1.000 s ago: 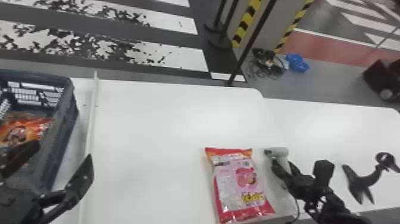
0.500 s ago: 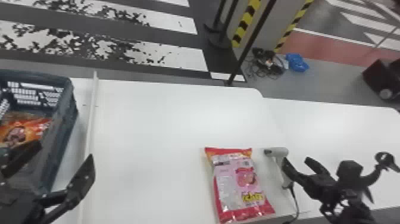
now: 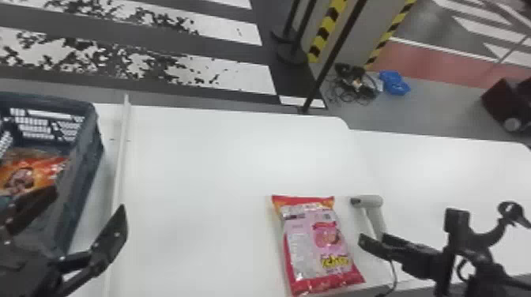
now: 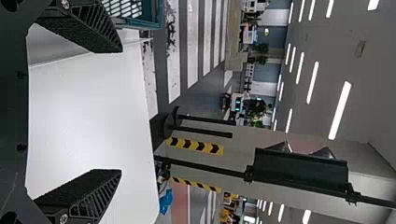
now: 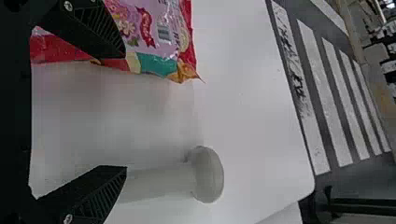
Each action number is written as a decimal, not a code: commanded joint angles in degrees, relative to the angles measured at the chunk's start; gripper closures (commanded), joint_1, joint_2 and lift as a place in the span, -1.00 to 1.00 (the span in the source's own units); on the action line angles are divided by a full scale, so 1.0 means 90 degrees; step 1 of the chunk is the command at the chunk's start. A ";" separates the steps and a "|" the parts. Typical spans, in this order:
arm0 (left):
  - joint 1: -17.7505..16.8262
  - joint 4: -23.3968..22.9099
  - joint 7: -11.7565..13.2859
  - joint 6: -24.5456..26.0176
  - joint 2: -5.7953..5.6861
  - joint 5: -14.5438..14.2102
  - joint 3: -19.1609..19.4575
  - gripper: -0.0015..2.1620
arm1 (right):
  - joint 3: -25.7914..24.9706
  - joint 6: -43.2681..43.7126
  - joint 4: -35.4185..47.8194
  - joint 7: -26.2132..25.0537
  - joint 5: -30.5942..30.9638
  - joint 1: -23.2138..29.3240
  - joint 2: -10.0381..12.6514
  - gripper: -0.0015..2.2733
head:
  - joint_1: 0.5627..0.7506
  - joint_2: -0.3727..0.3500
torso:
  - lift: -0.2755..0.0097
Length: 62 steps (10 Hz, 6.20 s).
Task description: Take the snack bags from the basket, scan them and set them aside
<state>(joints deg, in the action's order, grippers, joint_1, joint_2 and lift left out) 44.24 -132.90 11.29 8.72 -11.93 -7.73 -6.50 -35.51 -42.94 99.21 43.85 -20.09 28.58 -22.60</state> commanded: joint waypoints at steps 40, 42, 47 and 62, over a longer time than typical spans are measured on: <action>-0.0296 0.0118 -0.0161 0.0433 -0.0012 0.0117 -0.0234 -0.93 | 0.0645 0.5928 -0.3700 -0.5869 -0.1557 -0.2335 0.0109 -0.95 | 0.41 -0.94 | 0.41; -0.0287 0.0118 -0.0307 0.0355 -0.0003 0.0166 -0.0293 -0.93 | 0.1065 0.6045 -0.1795 -0.5703 -0.1772 -0.1281 0.0519 -0.94 | 0.41 -0.94 | 0.41; -0.0081 -0.0322 -0.0659 0.0570 0.0017 -0.0098 0.0312 -0.93 | 0.2441 0.6514 0.0304 -0.5322 -0.0678 0.0087 0.0841 -0.94 | 0.41 -0.94 | 0.41; -0.4007 0.1173 -0.0942 0.5824 0.0232 -0.0645 0.1680 -0.92 | 0.3428 0.5498 0.1222 -0.4306 -0.0160 0.0897 0.0939 -0.92 | 0.41 0.03 | 0.41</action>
<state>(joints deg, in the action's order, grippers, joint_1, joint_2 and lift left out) 9.56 -124.29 2.84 60.82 -9.88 -14.09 9.25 -4.76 6.79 110.57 5.11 -21.56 36.77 -14.28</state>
